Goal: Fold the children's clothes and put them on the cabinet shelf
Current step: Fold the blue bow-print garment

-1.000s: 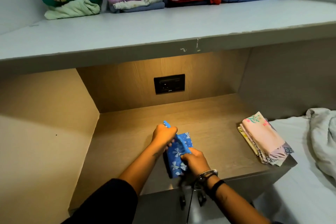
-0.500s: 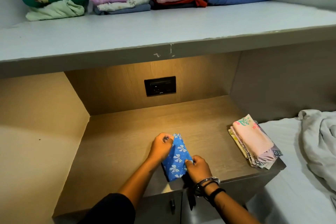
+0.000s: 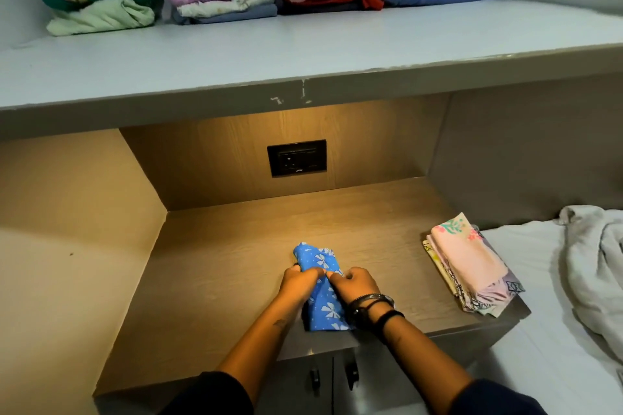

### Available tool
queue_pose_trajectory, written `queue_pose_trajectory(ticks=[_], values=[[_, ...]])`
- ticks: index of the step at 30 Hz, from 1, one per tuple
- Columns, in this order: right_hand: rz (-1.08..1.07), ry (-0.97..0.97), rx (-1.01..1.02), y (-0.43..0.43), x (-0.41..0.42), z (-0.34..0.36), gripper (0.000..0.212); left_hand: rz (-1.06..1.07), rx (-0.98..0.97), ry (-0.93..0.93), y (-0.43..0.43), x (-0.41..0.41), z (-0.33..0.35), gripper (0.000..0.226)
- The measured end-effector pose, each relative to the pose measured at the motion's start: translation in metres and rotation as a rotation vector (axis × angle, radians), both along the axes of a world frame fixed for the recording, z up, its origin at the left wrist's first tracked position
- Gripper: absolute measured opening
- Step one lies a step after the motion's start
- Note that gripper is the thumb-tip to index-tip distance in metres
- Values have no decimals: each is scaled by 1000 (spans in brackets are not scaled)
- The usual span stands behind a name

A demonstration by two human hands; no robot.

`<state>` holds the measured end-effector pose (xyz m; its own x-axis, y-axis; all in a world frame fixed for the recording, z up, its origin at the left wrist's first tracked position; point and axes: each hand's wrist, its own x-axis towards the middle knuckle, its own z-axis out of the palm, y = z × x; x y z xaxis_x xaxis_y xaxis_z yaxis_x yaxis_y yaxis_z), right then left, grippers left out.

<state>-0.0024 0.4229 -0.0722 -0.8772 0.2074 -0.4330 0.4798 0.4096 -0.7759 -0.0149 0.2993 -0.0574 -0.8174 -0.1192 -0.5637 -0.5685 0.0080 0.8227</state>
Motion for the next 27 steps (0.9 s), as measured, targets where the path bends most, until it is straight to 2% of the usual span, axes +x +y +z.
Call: queue_pose_trajectory(ticks=[4,7,9,12,14,18,20,23,24,25,27], values=[[-152,8,-471,30,6,14,35,-62,236,53,25,7,24,17],[-212,131,-661,75,17,42,35,-139,400,179,66,11,45,19],[-229,266,-617,110,21,64,28,-165,522,257,102,12,58,25],[-243,511,-402,173,20,90,23,-169,650,260,167,11,66,31],[-213,565,-216,212,12,93,35,-118,608,216,208,8,63,32],[-149,347,57,265,-1,53,43,-100,349,101,265,8,36,40],[-138,289,120,277,-3,33,41,-106,163,136,274,7,23,50],[-151,304,115,286,-7,26,40,-115,-232,171,276,6,10,56],[-159,289,120,287,-9,26,44,-95,-275,117,275,5,7,56],[-162,251,118,287,-10,25,53,-65,-240,42,274,4,6,56],[-174,114,67,287,-8,24,80,4,-36,-100,276,2,6,55]])
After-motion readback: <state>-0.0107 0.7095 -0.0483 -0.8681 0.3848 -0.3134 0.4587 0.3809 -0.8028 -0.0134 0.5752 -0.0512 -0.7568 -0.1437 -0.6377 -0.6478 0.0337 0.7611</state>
